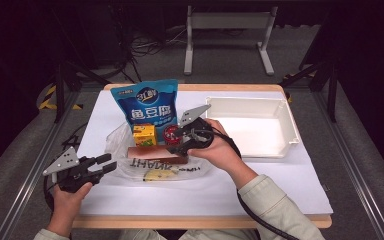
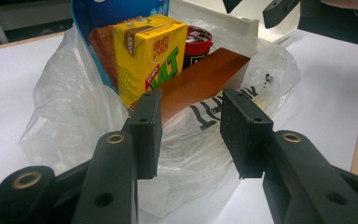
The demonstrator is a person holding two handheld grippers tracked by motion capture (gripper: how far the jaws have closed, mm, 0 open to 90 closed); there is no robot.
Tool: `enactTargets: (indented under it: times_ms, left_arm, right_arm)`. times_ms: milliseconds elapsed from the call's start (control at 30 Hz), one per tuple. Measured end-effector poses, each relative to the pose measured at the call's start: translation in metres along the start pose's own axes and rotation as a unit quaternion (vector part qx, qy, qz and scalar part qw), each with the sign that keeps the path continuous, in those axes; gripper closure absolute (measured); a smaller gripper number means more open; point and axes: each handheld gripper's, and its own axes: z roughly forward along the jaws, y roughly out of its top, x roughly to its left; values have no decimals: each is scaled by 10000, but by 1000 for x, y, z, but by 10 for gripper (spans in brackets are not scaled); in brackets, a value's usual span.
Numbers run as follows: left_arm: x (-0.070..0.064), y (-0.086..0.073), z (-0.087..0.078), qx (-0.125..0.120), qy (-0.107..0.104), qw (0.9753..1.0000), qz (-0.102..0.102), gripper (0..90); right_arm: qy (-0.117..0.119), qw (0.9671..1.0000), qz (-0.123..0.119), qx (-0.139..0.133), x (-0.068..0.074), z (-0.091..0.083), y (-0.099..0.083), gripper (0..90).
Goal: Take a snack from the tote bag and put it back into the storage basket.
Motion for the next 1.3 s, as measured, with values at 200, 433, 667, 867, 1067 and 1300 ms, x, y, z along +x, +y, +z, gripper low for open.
enactTargets:
  times_ms: [200,433,667,867,1067,1300]
  left_arm:
    - [0,-2,-3,-9,42,10000,-40,588]
    - [0,-4,-8,-13,110,9999,-55,587]
    - [0,-6,-10,-33,143,9999,-89,585]
    - [1,-7,-6,20,108,9999,-132,584]
    - [1,-5,-4,49,85,9999,-83,585]
    - [1,-5,-2,71,95,9999,-67,584]
  right_arm:
    - [127,9995,-20,278,-3,9,7,378]
    - [236,9978,-460,406,-7,20,15,370]
    - [430,9945,-726,622,-8,34,20,366]
    - [544,9929,-735,756,-10,47,21,366]
    - [569,9920,-735,856,-13,55,19,366]
    - [581,9927,-655,827,-13,59,16,367]
